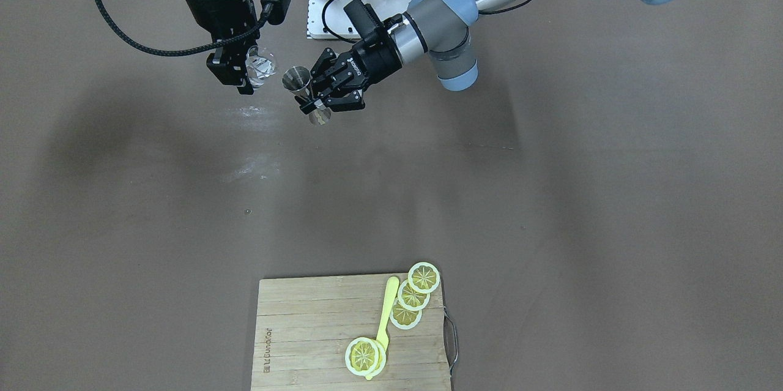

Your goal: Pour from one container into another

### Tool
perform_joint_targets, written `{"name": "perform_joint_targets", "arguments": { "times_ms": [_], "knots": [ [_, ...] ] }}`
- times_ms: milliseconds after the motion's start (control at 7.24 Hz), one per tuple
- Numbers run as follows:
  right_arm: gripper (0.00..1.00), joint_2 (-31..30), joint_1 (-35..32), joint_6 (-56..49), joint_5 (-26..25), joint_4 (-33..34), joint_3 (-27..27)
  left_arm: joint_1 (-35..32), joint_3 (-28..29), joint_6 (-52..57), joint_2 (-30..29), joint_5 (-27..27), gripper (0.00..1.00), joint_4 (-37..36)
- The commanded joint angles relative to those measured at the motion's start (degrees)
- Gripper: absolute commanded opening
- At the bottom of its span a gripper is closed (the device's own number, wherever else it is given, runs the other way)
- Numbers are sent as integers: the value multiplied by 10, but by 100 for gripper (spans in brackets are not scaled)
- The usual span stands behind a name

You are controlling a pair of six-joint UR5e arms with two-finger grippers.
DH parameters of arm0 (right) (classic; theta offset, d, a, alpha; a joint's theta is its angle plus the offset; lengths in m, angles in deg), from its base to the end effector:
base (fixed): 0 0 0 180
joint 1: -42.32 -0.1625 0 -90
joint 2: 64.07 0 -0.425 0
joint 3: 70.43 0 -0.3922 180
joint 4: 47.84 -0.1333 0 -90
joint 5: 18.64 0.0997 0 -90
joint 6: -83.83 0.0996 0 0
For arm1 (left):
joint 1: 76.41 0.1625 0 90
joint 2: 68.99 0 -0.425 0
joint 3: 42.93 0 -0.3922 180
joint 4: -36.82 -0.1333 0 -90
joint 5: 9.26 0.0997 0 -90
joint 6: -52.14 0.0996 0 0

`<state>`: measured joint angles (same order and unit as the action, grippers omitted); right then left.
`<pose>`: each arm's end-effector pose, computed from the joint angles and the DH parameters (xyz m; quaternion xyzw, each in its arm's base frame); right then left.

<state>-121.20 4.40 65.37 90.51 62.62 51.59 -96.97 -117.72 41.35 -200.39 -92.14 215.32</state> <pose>-0.3595 -0.4077 0.1617 0.3124 -0.2552 -0.5785 0.7090 0.5866 -0.3756 0.1763 0.6642 0.5158 0.2182 0.4951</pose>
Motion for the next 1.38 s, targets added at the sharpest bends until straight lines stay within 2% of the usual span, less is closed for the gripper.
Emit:
{"name": "perform_joint_targets", "arguments": {
  "times_ms": [0, 967, 1244],
  "knots": [
    [0, 24, 1, 0, -10, 29, -13, 0, 0, 0, 0, 0, 0, 0],
    [0, 70, 28, 0, -65, 151, 1, 4, 1, 1, -4, 1, 0, -1],
    [0, 70, 31, 0, -75, 155, 7, 4, 1, 1, -4, 1, 0, -1]
  ]
}}
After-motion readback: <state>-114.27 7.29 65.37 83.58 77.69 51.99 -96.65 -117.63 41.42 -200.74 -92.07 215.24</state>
